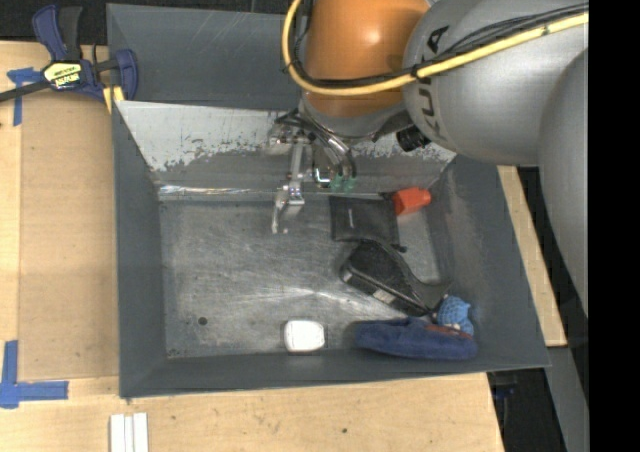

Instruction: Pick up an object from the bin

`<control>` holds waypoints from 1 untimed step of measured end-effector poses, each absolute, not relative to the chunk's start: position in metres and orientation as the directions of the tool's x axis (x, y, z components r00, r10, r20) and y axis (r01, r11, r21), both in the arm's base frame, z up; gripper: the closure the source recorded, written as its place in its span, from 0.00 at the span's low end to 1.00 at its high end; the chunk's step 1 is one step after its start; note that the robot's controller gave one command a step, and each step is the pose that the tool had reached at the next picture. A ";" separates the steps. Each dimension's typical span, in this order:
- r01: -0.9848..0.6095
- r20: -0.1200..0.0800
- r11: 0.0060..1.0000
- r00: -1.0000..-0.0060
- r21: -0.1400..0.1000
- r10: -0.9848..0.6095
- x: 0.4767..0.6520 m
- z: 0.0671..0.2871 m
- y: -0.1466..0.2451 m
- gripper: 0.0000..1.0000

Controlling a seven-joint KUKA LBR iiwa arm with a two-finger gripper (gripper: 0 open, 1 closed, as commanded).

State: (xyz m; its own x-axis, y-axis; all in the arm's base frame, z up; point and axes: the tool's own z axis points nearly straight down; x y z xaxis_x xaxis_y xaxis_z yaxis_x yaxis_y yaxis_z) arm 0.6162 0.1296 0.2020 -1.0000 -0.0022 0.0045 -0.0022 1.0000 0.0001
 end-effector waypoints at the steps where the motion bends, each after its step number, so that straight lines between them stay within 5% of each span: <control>1: -0.061 -0.009 0.998 -0.998 0.002 -0.061 0.602 0.073 0.115 0.00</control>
Offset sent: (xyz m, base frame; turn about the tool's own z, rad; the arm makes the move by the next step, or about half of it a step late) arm -0.0175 -0.0145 -0.1320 -0.0599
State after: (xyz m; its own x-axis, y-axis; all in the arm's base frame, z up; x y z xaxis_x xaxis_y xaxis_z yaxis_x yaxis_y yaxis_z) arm 0.6018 0.1155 0.0732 -0.9981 -0.0607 -0.0092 -0.0607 0.9982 0.0024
